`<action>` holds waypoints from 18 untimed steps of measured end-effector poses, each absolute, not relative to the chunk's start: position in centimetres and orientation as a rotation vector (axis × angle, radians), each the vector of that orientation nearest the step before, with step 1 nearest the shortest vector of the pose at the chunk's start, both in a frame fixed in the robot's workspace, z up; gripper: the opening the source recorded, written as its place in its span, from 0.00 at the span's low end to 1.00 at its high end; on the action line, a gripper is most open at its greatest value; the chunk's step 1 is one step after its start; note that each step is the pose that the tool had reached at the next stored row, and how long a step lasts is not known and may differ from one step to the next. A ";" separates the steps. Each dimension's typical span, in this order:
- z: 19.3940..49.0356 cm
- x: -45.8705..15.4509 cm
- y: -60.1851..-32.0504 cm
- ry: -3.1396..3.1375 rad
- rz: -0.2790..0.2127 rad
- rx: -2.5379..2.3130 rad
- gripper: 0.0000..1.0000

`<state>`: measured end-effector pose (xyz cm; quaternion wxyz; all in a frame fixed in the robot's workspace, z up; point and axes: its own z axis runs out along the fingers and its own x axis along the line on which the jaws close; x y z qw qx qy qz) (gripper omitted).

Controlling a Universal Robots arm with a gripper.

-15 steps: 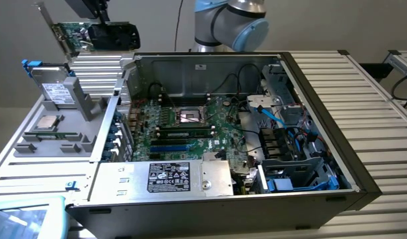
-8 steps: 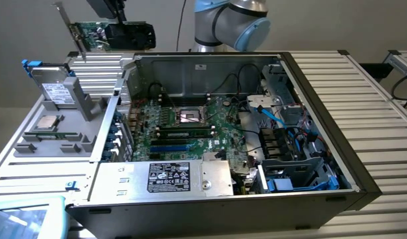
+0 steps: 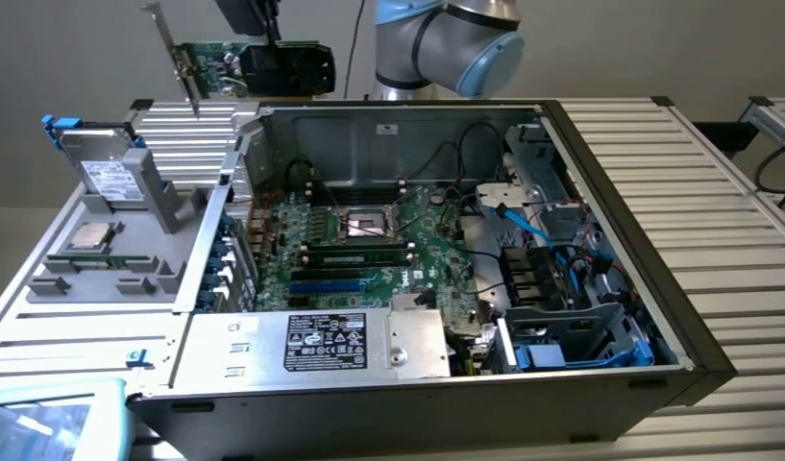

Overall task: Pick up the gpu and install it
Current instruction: 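Pick up the gpu and move the gpu toward the slot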

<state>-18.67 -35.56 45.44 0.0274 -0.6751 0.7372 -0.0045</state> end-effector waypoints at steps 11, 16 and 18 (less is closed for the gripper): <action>45.3 -13.7 -35.8 2.276 -0.013 -2.085 0.27; 44.9 -12.5 -36.9 2.276 -0.013 -2.085 0.27; 44.7 -12.5 -37.5 2.276 -0.013 -2.084 0.27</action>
